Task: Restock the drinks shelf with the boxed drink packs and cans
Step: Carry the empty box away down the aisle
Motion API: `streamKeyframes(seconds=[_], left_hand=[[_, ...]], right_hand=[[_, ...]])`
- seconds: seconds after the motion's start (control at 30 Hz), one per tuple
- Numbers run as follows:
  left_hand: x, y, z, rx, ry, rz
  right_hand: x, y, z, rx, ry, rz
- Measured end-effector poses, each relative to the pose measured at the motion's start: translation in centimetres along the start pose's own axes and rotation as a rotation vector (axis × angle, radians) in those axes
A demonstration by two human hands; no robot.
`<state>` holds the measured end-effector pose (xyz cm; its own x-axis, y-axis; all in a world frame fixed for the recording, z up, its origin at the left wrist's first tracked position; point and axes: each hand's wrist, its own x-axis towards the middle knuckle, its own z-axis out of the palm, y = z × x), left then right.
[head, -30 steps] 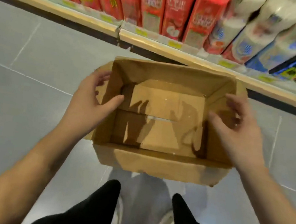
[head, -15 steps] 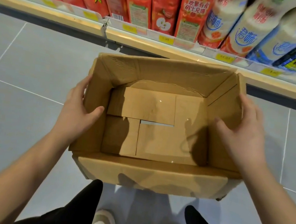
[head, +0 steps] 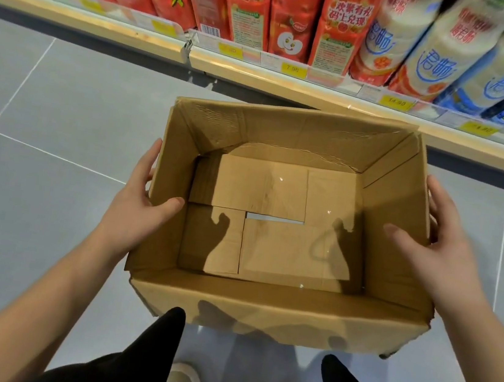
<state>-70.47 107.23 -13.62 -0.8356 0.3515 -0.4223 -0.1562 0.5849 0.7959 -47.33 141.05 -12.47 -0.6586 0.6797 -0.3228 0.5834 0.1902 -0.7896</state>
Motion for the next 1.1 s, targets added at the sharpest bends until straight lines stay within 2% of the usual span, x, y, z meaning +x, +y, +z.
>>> streamKeyframes(seconds=[0.33,0.57,0.8,1.1], left_hand=[[-0.8,0.6,-1.1,-0.070,-0.002,-0.085],[-4.5,3.7,-4.1,-0.108,-0.035,-0.163],[-11.4,12.9,-10.6,-0.128,0.054,-0.200],[-23.8,33.9,-26.2,-0.176,0.119,-0.103]], right_hand=[[-0.8,-1.2,0.7,0.142,-0.076,0.008],[-3.2,-6.3,-1.6,0.163,-0.107,0.025],[-7.0,-17.7,-7.2,0.192,-0.137,0.006],[-15.8,-40.5,-18.9,0.223,-0.112,-0.117]])
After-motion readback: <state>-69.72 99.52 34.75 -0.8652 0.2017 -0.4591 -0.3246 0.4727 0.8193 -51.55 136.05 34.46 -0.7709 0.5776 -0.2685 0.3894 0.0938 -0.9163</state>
